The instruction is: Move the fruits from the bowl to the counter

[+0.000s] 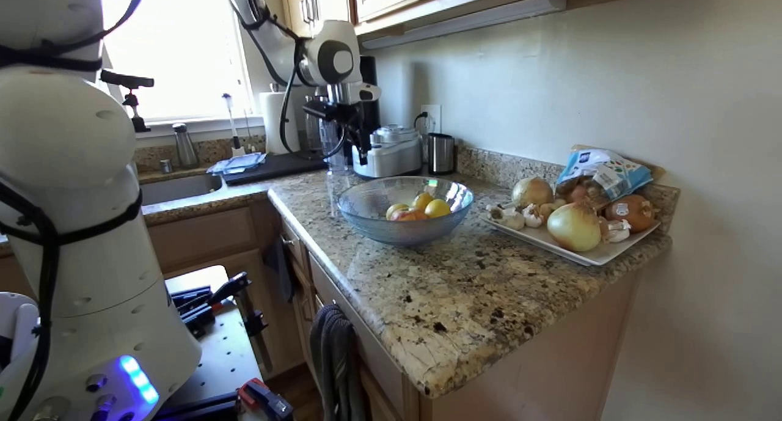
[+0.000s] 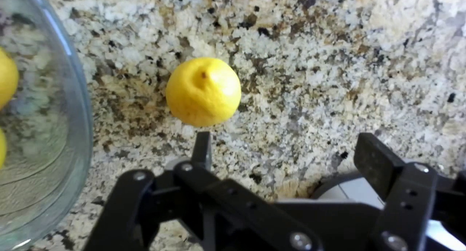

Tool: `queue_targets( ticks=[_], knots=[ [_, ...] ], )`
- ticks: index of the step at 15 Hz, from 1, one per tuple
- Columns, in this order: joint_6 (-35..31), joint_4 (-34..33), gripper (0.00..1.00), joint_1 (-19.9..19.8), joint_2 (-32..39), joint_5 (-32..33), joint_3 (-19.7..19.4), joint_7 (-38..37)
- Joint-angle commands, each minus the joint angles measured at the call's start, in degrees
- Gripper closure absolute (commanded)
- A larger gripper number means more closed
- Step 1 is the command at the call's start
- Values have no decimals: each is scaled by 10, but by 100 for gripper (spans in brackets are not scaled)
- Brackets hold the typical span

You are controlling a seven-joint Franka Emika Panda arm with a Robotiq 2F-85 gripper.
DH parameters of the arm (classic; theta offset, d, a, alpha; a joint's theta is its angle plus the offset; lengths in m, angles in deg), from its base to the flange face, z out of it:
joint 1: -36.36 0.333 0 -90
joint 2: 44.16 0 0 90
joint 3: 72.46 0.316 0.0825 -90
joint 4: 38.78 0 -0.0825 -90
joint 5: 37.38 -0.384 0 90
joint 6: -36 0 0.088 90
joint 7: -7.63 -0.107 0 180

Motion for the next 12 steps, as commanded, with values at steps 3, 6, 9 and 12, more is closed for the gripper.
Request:
queue_targets(
  ticks=[3,6,9,12],
  knots=[
    [88,32,0,-37,-123,10,-12,-43],
    [99,33,0,-65,-136,39,-19,-100],
    [97,37,0,-91,-127,75,-27,-180],
    [109,48,0,-107,-116,89,-37,-247]
  ],
)
